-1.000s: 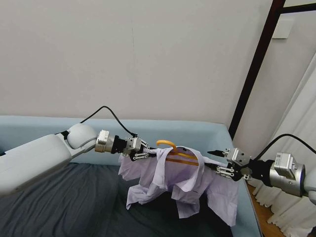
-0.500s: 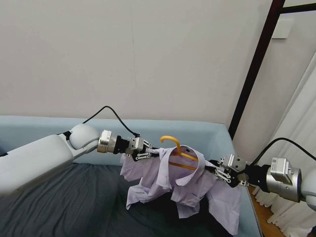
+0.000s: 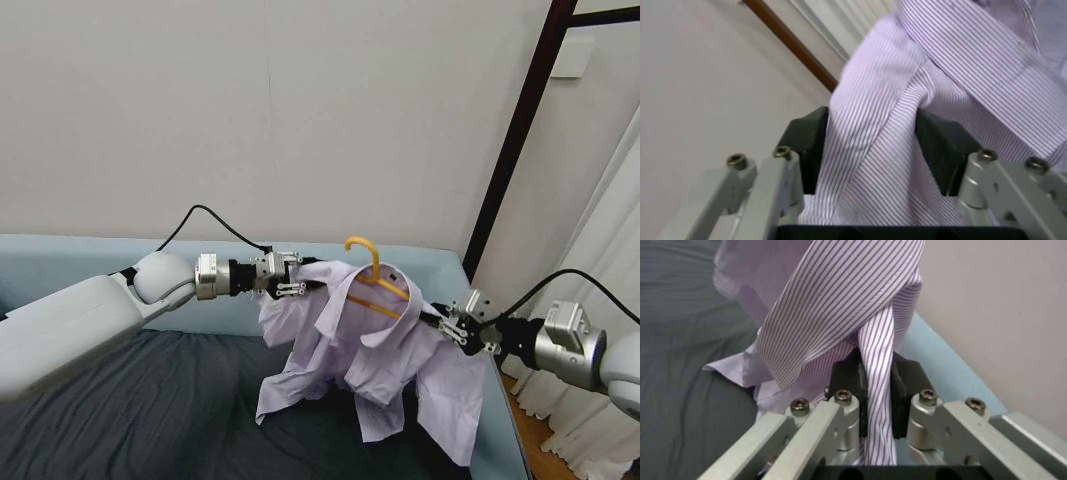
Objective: Pick up the clothes from the sofa and hang them on the clothes hanger.
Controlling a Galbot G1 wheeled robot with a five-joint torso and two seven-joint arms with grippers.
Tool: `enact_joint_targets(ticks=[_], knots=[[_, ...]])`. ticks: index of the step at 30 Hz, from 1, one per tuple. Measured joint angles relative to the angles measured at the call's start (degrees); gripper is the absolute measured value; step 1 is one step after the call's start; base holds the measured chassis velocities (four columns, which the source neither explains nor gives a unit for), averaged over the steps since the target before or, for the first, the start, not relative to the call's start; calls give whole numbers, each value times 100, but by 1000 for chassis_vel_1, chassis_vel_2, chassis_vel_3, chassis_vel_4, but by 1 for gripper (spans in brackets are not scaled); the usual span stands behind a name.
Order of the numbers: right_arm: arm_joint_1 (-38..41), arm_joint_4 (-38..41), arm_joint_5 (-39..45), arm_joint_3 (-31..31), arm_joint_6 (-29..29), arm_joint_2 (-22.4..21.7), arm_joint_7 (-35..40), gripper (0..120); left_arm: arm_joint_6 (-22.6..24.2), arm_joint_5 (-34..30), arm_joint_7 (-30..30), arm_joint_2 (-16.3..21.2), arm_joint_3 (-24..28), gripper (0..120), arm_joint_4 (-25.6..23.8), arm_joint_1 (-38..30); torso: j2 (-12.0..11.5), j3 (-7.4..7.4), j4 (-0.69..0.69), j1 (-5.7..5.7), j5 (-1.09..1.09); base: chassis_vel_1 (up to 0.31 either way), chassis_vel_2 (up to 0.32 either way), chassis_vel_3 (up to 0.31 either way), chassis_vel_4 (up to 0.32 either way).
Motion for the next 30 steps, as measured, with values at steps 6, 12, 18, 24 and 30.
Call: enact_joint_targets(ticks=[6,12,18,24,30], knots=[[-1,-55,70,0,-4,-7,29,8,-1,75,-196,128,-418,76,10,239,0,0,0,0,-1,0,0,0,0],[18,-105,212,18,-75,17,166,8,-5,257,-396,285,-1013,93,-100,723,0,0,0,0,-1,0,0,0,0],[99,-82,1113,204,-708,58,926,8,320,145,-1661,325,-1610,100,-1008,1818,0,0,2,-1,-1,0,0,0,0],[242,71,1662,346,-1181,76,1498,8,602,-268,-2967,-160,-1457,100,-1471,2098,0,0,-2,0,0,0,0,0,0],[324,237,2011,440,-1464,58,2046,8,944,-1061,-4254,-593,-1238,100,-2122,2164,0,-1,0,0,1,0,0,0,0]])
